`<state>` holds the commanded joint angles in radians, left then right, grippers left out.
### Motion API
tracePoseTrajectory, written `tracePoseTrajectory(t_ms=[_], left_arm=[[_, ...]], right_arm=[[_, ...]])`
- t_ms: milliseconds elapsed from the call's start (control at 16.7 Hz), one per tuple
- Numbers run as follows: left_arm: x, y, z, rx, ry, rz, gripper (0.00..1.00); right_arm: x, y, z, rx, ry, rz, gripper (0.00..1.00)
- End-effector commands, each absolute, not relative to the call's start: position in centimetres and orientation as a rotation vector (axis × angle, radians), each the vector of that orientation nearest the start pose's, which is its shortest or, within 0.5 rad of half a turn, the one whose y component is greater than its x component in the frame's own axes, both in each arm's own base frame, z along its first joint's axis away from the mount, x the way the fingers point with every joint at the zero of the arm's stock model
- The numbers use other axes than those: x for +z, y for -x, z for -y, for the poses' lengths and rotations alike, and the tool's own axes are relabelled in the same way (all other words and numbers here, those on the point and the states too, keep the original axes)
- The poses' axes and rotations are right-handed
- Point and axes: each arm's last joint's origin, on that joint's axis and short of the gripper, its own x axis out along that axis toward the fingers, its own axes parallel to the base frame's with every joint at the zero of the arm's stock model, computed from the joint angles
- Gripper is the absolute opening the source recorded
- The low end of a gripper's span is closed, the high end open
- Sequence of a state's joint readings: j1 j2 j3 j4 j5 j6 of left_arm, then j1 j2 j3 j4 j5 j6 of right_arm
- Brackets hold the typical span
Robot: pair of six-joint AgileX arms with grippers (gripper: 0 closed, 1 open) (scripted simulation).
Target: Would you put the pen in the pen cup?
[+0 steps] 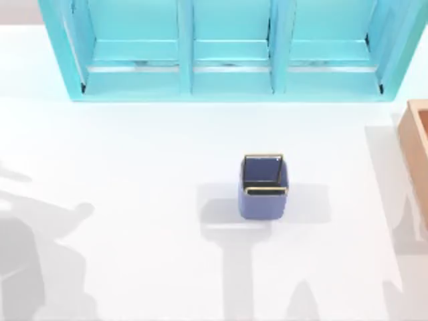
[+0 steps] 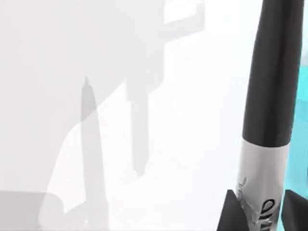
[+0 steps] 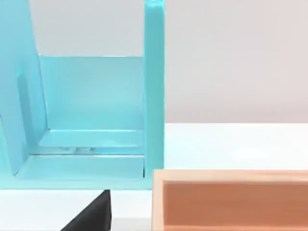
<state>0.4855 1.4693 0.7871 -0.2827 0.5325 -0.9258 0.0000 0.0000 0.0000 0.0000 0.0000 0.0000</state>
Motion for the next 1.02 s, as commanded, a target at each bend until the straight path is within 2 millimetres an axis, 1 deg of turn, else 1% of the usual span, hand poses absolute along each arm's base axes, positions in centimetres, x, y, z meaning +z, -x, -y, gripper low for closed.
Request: tracePoseTrajectory(t_ms=[120, 180, 300, 420, 660, 840, 1020], left_arm=[[19.9, -22.8, -11.4, 0.363, 1.335, -0.823, 0.0], [20.7, -21.6, -11.2, 0.363, 1.334, -0.822, 0.0], [21.7, -19.7, -10.8, 0.362, 1.337, -0.822, 0.0], [22.1, -18.6, -10.6, 0.363, 1.341, -0.821, 0.0], [22.2, -18.4, -10.5, 0.363, 1.342, -0.82, 0.0], [22.2, -18.7, -10.5, 0.366, 1.33, -0.824, 0.0], [22.1, -20.2, -10.4, 0.405, 1.245, -0.842, 0.0]], right_arm=[[16.0, -10.6, 0.1, 0.0, 0.0, 0.0, 1.0], [16.0, -10.6, 0.1, 0.0, 0.0, 0.0, 1.0], [16.0, -10.6, 0.1, 0.0, 0.0, 0.0, 1.0], [16.0, -10.6, 0.1, 0.0, 0.0, 0.0, 1.0], [16.0, -10.6, 0.1, 0.0, 0.0, 0.0, 1.0], [16.0, -10.6, 0.1, 0.0, 0.0, 0.0, 1.0], [16.0, -10.6, 0.1, 0.0, 0.0, 0.0, 1.0]])
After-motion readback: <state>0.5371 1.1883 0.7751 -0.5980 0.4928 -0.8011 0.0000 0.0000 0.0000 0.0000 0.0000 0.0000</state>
